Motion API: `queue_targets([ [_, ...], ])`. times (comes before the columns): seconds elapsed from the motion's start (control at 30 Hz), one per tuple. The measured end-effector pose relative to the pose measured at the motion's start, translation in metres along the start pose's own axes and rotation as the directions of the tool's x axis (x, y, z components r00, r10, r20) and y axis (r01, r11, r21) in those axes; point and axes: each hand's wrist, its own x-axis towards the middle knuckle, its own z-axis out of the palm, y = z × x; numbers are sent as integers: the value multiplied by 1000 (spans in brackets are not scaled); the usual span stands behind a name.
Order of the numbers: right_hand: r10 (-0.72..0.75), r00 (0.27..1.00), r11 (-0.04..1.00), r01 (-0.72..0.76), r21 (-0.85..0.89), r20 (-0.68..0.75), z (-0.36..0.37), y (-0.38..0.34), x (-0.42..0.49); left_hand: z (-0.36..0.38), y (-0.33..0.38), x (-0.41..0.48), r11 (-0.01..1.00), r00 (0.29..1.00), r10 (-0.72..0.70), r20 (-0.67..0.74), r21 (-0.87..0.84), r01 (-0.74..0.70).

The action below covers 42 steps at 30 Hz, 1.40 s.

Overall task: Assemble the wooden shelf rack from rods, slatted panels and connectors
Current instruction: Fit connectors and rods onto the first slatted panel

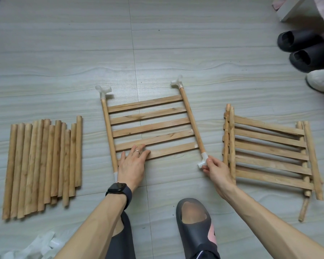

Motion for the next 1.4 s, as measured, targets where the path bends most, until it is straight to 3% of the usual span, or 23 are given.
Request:
queue_targets([
  [0.1, 1, 1000, 998, -2, -59, -18, 1, -1, 4, -4, 2, 0, 1000, 1000, -1, 14, -10, 2],
  [0.27, 132, 990, 974, -141, 180, 58, -2, -9, 9, -7, -1, -1, 999, 998, 4, 67, -54, 0],
  [0.4, 146, 988, 968, -155, 197, 59, -2, -12, 7, -9, -3, 1, 999, 996, 8, 94, -40, -5],
  [0.57, 91, 995, 993, -94, 66, 40, -1, -14, 4, -9, -5, 1, 999, 992, 13, 127, -35, -8],
  [0.63, -2, 999, 991, 8, -135, 47, -4, -16, 1, -11, -6, 0, 999, 989, 17, 147, -40, -11],
  [0.67, -82, 995, 951, 97, -292, 62, -7, -16, -1, -12, -7, 0, 999, 988, 17, 154, -46, -10],
  [0.77, -279, 952, 691, 289, -663, 124, -7, -15, -6, -16, -6, 2, 997, 986, 14, 168, -82, 0],
  [0.83, -408, 904, 570, 361, -738, 128, -1, -17, -11, -19, -5, 2, 995, 985, 12, 175, -100, 5],
  [0.93, -570, 774, 354, 535, -767, 276, 16, -25, -20, -21, -5, 1, 996, 982, 18, 185, -88, -2],
  [1.07, -475, 717, 120, 627, -770, 510, 54, -35, -26, -27, -11, -3, 996, 986, 39, 160, -90, -25],
  [1.2, -277, 699, -24, 681, -732, 659, 101, -45, -26, -45, -48, -22, 961, 975, -166, -151, -248, 125],
  [1.3, -133, 707, -65, 693, -718, 694, 124, -39, -28, -61, -102, -43, 858, 853, -453, -261, -387, 337],
  [1.4, -83, 735, -108, 665, -739, 673, 130, -35, -30, -73, -163, -69, 628, 632, -752, -189, -499, 598],
])
